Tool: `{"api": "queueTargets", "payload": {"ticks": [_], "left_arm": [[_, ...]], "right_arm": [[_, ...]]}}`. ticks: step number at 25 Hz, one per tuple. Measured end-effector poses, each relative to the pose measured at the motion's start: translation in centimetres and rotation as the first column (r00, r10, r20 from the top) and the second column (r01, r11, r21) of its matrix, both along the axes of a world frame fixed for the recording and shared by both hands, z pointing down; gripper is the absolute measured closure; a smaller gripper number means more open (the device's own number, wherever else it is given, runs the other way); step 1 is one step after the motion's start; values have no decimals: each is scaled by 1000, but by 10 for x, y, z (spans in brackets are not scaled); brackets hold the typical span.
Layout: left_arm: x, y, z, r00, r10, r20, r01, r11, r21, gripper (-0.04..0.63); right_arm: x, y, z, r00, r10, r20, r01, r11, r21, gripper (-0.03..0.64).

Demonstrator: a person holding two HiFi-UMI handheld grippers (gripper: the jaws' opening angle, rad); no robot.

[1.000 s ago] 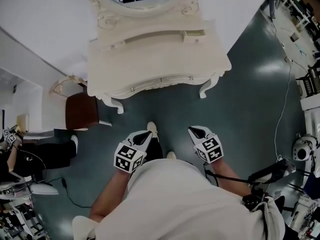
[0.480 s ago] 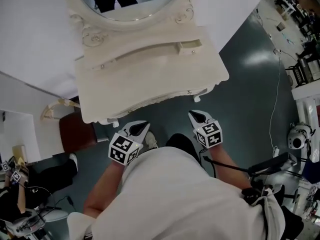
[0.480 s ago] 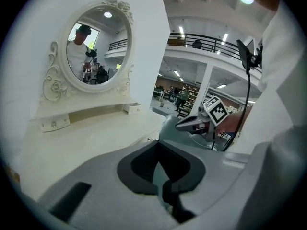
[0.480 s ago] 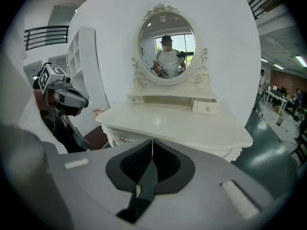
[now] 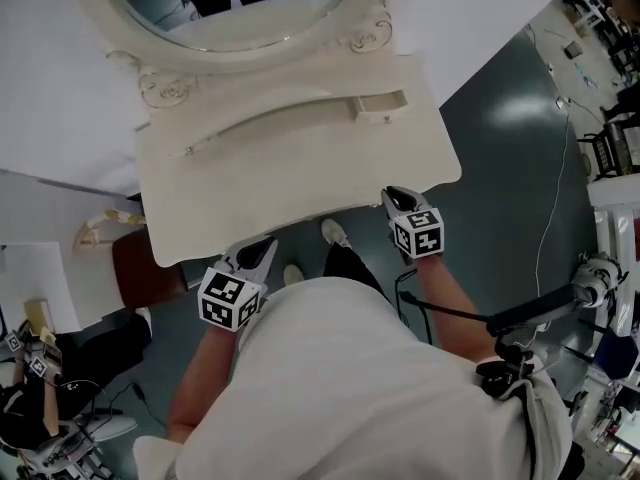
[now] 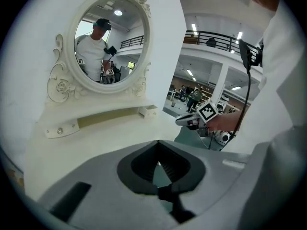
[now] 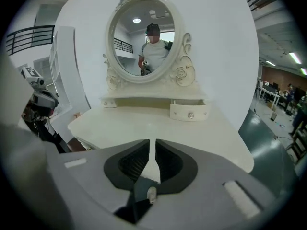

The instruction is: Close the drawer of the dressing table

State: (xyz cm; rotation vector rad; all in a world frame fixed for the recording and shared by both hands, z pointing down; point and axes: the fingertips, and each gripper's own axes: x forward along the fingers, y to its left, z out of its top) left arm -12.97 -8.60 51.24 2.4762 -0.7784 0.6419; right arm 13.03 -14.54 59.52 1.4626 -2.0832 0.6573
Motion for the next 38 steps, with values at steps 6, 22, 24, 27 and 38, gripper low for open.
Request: {"api": "queueTargets", "payload": {"ticks": [6,22,24,27,38], "left_arm": [[31,-60,-7,996,-92,24,92,996,-2,592],[86,-146,-7,971,-223,85,224,975,5,592],[89,-149,-6,969,-233,89,233,972,2,592],[90,-148,-5,966,-242,94,243,970,-2,592],[89,-138,-7,957,-271,102,272,962,2,592]], "right_arm": [[52,-89,20,1000,11,7,-11,1000,-20,558],[102,-199,71,996,8,86,1,994,-107,491],[102,-203,73,995,-2,99,13,994,-113,491],[98,-205,72,994,-19,107,31,993,-110,502],[89,-206,67,995,-41,94,50,994,-96,518]]}}
